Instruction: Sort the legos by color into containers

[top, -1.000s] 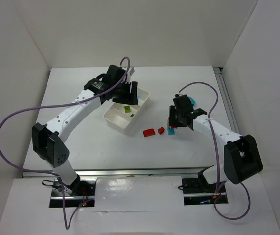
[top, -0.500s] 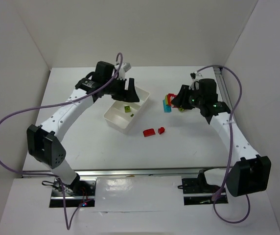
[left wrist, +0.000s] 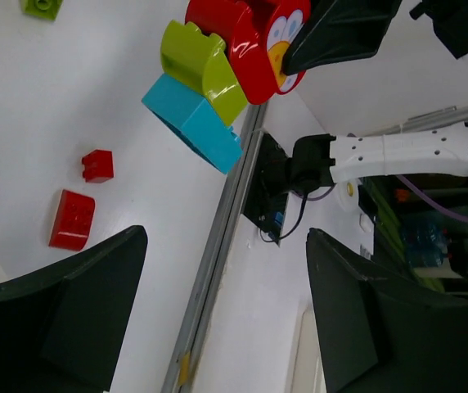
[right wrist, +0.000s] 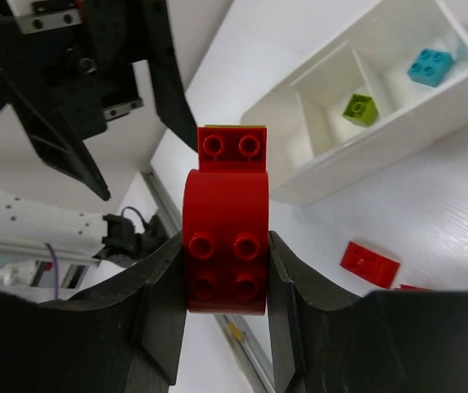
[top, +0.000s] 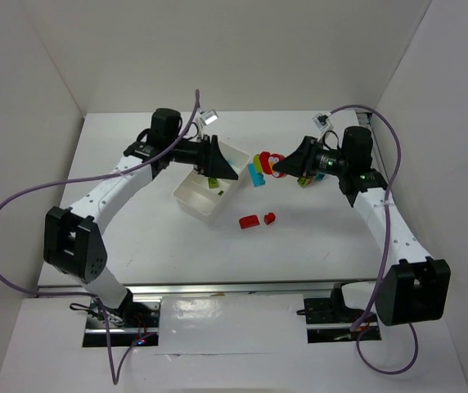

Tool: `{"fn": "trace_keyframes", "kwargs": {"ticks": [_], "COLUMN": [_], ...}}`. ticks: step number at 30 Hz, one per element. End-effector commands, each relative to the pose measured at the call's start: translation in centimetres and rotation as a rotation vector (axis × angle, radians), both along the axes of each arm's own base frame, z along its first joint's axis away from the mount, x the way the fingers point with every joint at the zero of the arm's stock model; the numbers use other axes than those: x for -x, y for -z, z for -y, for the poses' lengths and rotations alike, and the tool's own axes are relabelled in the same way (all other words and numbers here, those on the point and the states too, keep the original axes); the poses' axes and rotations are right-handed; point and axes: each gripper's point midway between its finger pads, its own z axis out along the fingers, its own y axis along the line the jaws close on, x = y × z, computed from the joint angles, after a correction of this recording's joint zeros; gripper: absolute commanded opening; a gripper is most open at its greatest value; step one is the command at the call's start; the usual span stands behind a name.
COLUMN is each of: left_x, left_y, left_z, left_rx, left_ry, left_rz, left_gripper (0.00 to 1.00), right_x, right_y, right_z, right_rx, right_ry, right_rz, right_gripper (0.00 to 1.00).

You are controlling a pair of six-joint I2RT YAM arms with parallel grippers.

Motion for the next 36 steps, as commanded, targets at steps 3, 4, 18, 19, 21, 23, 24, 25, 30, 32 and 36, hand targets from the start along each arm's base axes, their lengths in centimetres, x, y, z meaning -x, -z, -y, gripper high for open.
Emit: {"fn": "trace_keyframes", "kwargs": {"ticks": [3,4,18,19,21,23,24,25,30,32,36], "left_x": [0.4,0.5,1.9,2.4,2.4,2.5,2.5,2.4,2.8,2.6,2.7], "left_y": [-1.0,-1.0,-1.2,-1.3,-1.3,-0.7,-0.9,-1.1,-1.7,-1.3,-0.6], "left_z": [1.8,1.9,4.4,4.7,4.7,5.1,5.1,5.2,5.5,5.6,5.5], "left_rx": [0.148,0.160,0.226,0.233,0.241,0.240,0.245,0.251,0.281,0.278,0.266], "left_ry": [0.107,0.112,0.280,0.296,0.297,0.311,0.311,0.311,0.332,0.331,0.317], "left_rz": [0.039,0.034,0.027,0.007,0.021,-0.007,-0.003,-0.001,0.009,0.001,-0.036], "left_gripper": [0.88,0.88,0.94,0.94,0.92,0.89,0.89,0.87,0.75,0.66,0.38], "right_x": [1.0,1.2,1.6,1.4,1.5,1.5,1.4,1.2,1.2,1.2,1.3], "right_y": [-3.4,-3.7,-3.1,-2.9,-3.2,-3.2,-3.3,-2.9,-2.2,-2.2,-1.9], "right_z": [-0.9,-1.0,-1.4,-1.4,-1.5,-1.5,-1.6,-1.6,-1.7,-1.7,-1.7], "right_rx": [-0.109,-0.124,-0.153,-0.153,-0.159,-0.170,-0.170,-0.170,-0.182,-0.182,-0.175], "right_ry": [-0.110,-0.122,-0.187,-0.186,-0.195,-0.202,-0.203,-0.202,-0.219,-0.219,-0.220], "right_rz": [0.087,0.077,0.042,0.032,0.042,0.027,0.037,0.025,-0.014,-0.014,-0.016], "right_gripper": [0.04,0.04,0.04,0.04,0.04,0.04,0.04,0.04,0.04,0.04,0.04]}}
